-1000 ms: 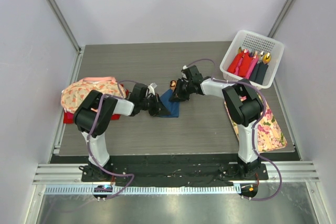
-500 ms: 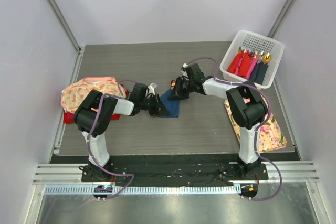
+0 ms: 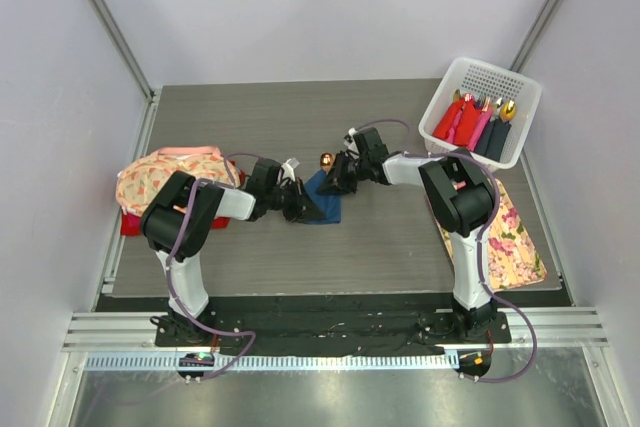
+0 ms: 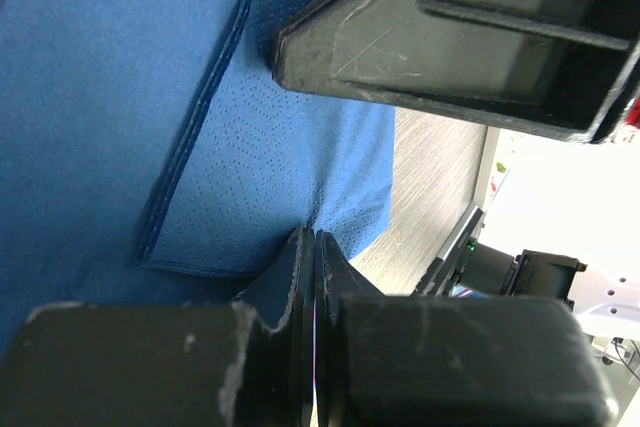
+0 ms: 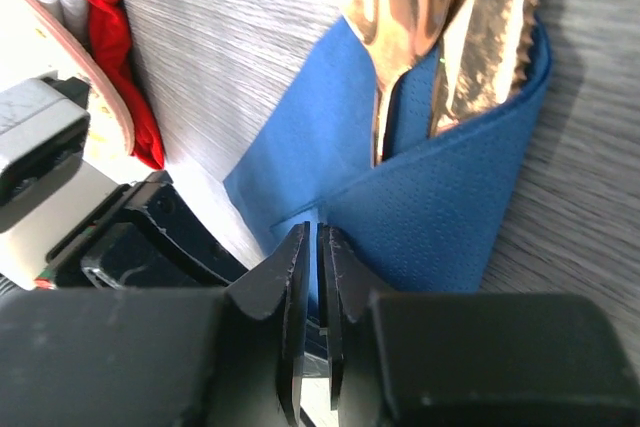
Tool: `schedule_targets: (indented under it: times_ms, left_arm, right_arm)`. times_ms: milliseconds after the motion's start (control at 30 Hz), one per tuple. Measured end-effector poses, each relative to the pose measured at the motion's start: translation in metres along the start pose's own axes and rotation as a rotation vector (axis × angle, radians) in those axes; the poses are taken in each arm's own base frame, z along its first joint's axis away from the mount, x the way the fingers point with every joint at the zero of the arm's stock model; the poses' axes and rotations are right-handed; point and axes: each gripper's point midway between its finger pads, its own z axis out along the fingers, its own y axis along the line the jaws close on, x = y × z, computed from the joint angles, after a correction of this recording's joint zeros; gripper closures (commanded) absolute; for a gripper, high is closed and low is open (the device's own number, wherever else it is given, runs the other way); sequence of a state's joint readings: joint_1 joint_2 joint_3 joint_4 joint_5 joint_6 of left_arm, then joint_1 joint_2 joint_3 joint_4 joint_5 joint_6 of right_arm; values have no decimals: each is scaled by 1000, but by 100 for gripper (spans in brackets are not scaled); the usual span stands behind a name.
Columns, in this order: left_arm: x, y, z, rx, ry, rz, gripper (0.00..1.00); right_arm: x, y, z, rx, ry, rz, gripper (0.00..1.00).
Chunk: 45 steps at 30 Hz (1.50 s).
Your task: Place the utensils on the paper napkin and roll it up
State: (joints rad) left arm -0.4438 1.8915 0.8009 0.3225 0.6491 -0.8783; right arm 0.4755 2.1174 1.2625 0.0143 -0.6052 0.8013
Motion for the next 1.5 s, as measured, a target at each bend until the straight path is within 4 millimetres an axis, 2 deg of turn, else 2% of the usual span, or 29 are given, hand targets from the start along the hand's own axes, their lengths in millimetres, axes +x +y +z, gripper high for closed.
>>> schedule_targets:
  times_ms: [200, 467, 633, 1100, 1400, 1500]
  left_arm:
    - [0, 0, 0, 0, 0, 1, 100]
    - [1, 1, -1, -3, 7, 46, 100]
    - [5, 3, -5, -9, 27, 87, 100]
    - [12, 6, -10, -29, 101, 190, 100]
    - [12, 6, -10, -29, 115, 206, 100]
    - [12, 6, -10, -29, 114, 205, 94]
  right_arm:
    - [-7, 5, -4, -15, -19, 6, 81]
    - [-18, 15, -21, 6, -48, -59, 81]
    - [-15, 9, -23, 33, -39, -77, 81]
    - [-10, 2, -22, 64, -23, -92, 82]
    - [-5, 2, -11, 70, -9, -102, 92]
    - [-4, -5, -7, 90, -8, -96, 95]
